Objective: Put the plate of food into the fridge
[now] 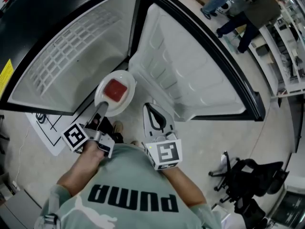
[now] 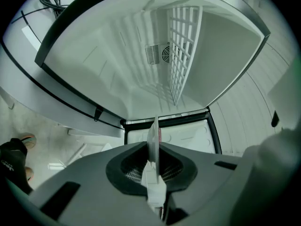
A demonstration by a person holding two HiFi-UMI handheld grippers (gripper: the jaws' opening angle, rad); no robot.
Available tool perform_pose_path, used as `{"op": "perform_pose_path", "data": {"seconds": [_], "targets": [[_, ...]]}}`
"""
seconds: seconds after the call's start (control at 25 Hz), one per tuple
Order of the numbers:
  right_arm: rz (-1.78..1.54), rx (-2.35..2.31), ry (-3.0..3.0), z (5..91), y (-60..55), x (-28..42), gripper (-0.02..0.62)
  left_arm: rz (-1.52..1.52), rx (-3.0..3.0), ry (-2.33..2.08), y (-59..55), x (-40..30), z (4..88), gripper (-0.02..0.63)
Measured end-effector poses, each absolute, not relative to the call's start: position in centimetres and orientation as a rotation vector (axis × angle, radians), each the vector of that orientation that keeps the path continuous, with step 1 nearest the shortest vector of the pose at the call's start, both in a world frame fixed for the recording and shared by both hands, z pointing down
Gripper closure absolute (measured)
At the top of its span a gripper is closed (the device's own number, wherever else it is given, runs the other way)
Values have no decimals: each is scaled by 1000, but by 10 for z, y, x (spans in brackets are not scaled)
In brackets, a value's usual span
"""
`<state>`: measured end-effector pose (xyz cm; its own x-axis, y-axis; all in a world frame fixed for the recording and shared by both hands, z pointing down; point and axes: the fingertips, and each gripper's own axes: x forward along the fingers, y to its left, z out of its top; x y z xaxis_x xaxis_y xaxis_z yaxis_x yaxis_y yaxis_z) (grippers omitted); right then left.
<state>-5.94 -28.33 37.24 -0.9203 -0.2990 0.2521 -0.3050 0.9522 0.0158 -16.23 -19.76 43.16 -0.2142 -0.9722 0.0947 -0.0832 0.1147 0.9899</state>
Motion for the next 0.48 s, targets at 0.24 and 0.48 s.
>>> {"op": "perform_pose_path", "data": {"seconds": [0.24,0.48], "targets": [[-8,416,-2851,374,-284,-94,591,-1256,1090,-1509,-204,-193,441,569],[-15,395,-2839,383,-289,-124,592,-1273,1090,-1510,-210,-214,450,569]]}}
